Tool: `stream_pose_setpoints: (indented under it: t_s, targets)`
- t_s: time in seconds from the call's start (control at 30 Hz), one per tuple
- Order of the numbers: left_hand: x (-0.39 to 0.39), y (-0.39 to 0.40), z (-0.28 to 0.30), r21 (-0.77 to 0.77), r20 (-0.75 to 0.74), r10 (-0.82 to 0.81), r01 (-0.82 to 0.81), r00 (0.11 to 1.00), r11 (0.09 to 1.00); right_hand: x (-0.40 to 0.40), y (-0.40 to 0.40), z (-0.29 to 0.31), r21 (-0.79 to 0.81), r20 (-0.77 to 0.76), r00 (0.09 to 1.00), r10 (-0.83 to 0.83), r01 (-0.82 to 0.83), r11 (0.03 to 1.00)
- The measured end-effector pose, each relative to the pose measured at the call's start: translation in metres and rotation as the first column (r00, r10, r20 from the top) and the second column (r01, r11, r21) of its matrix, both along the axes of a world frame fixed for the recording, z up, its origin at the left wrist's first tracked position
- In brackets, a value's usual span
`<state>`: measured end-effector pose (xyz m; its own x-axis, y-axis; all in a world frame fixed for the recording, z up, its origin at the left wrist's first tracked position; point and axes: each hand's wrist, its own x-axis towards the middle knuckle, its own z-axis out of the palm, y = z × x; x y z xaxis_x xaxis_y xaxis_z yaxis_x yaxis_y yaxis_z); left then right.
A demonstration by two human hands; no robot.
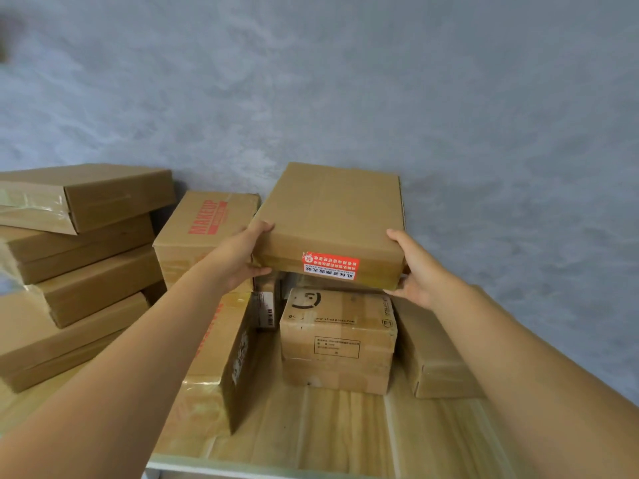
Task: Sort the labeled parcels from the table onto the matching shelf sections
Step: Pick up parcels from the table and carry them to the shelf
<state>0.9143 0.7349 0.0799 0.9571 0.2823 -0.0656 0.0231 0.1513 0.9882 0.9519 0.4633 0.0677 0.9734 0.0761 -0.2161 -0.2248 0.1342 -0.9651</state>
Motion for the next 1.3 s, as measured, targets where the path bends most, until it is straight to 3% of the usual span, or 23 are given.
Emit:
stream_pose_setpoints:
  t_s: [0.1, 0.2, 0.27, 0.33, 0.4, 0.5, 0.6, 0.7, 0.9, 1.0, 1.17, 1.23, 1.3]
  targets:
    - [-0.01, 0.005, 0.002, 0.024, 0.03, 0.02, -0.021, 0.999, 0.999, -0.011, 0.001, 0.012, 0.008, 0.015, 0.996, 0.084, -0.084, 0.996]
    - [-0.015, 0.004, 0.001, 0.296, -0.011, 0.051, -0.045, 0.999, 0.954, -0.018, 0.009, 0.017, 0.0, 0.125, 0.992, 0.011, -0.011, 1.0]
    - [-0.017, -0.004, 0.004, 0.475, 0.035, 0.088, -0.094, 0.996, 0.875, -0.023, 0.016, 0.018, -0.101, 0.263, 0.962, -0.078, 0.107, 0.989]
    - [-0.02, -0.018, 0.014, 0.553, 0.08, 0.074, -0.106, 0.994, 0.826, -0.029, 0.022, 0.021, -0.254, 0.442, 0.891, -0.107, 0.239, 0.937]
    - [-0.026, -0.04, 0.028, 0.584, 0.057, -0.018, -0.019, 0.998, 0.811, -0.036, 0.032, 0.023, -0.349, 0.601, 0.797, -0.055, 0.324, 0.879]
    - [-0.038, -0.077, 0.055, 0.394, 0.049, -0.128, 0.098, 0.991, 0.914, -0.05, 0.047, 0.026, -0.452, 0.778, 0.627, 0.042, 0.512, 0.73]
    - [-0.046, -0.097, 0.076, 0.122, 0.082, -0.035, 0.025, 0.996, 0.992, -0.063, 0.055, 0.027, -0.429, 0.886, 0.454, 0.098, 0.717, 0.55]
    - [-0.047, -0.102, 0.085, 0.084, 0.045, 0.063, -0.067, 0.997, 0.994, -0.073, 0.058, 0.024, -0.38, 0.923, 0.304, 0.235, 0.815, 0.438]
    - [-0.048, -0.082, 0.072, -0.06, 0.078, 0.271, -0.266, 0.959, 0.962, -0.088, 0.063, 0.024, -0.453, 0.868, 0.169, 0.468, 0.657, 0.602]
    - [-0.053, -0.069, 0.063, -0.112, 0.101, 0.292, -0.281, 0.951, 0.953, -0.091, 0.062, 0.022, -0.532, 0.845, 0.239, 0.478, 0.461, 0.71]
    - [-0.057, -0.059, 0.052, -0.244, 0.144, 0.304, -0.264, 0.942, 0.933, -0.087, 0.065, 0.013, -0.408, 0.782, 0.602, 0.162, 0.297, 0.863]
    - [-0.06, -0.053, 0.052, -0.256, 0.184, 0.31, -0.259, 0.933, 0.931, -0.083, 0.061, 0.014, -0.347, 0.669, 0.743, 0.033, 0.273, 0.897]
    - [-0.063, -0.042, 0.052, -0.277, 0.213, 0.276, -0.213, 0.937, 0.937, -0.077, 0.051, 0.02, -0.32, 0.445, 0.895, -0.028, 0.188, 0.929]
